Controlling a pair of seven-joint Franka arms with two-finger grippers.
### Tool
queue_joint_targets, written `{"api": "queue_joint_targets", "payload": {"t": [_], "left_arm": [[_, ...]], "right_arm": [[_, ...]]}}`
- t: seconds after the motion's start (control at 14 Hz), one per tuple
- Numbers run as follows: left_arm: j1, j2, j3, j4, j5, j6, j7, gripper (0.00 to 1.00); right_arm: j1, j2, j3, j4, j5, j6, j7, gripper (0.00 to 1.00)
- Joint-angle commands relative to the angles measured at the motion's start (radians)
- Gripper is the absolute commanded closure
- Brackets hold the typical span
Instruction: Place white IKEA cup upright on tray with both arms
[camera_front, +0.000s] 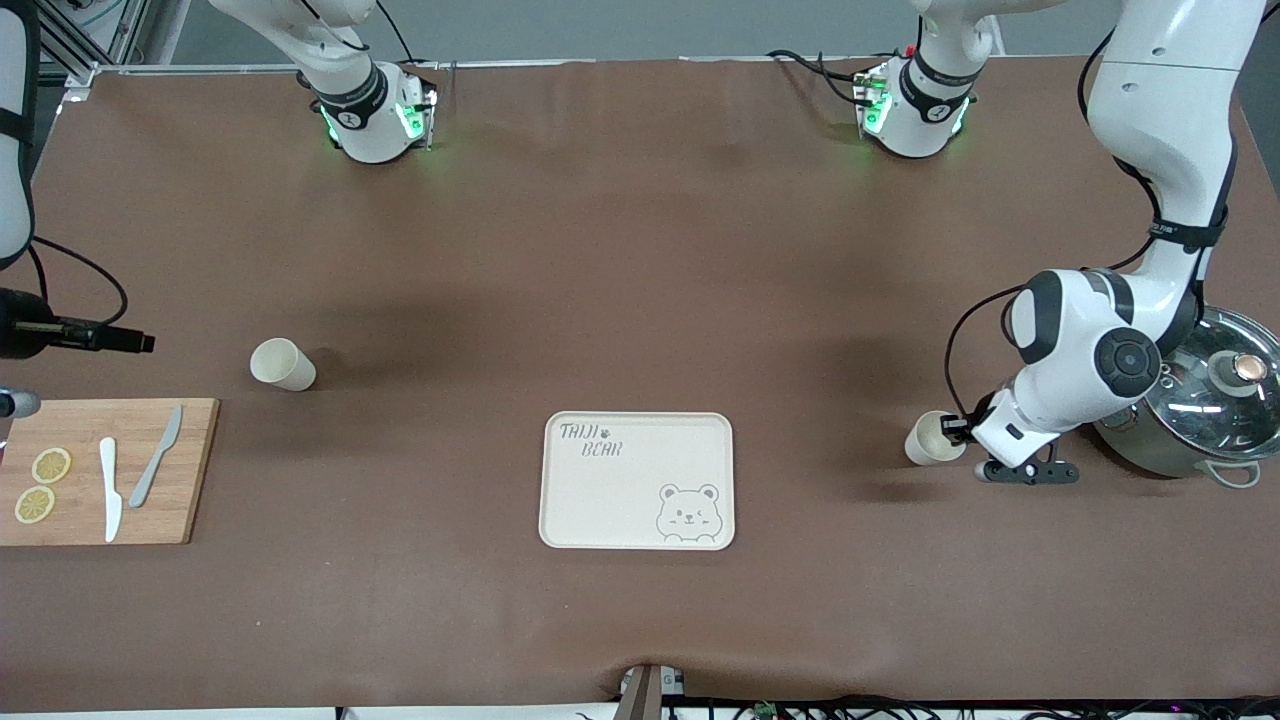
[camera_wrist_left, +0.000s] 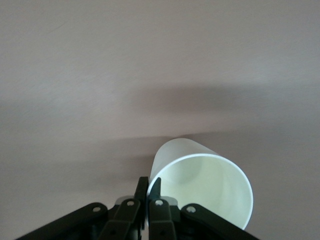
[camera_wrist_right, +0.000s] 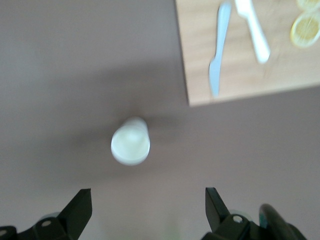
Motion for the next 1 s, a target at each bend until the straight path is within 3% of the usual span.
{"api": "queue_joint_targets", "payload": {"t": [0.0,0.29,0.5,0.93], "left_arm": [[-0.003,-0.013,-0.03,0.026,0.007,-0.017,-0.016,1.0],[-0.081,-0.011,-0.037,0.084,0.005,-0.072,-0.139,1.0],[-0.162,0.004,-0.037,0.136,0.005,-0.077,-0.257,1.0],[-0.288,0.113,-0.035,0.27,0.004,-0.077,-0.494,1.0]], "right_arm": [[-0.049,0.058,0.011,0.023,0.013,0.086,0.0,0.0],[-0.058,0.06,0.011,0.015,0.01,0.097,0.0,0.0],[-0.072,0.077,0.011,0.006,0.012,0.184,0.002,0.0],[-0.063,0.133,0.011,-0.001,0.004,0.178,0.009,0.0]]}}
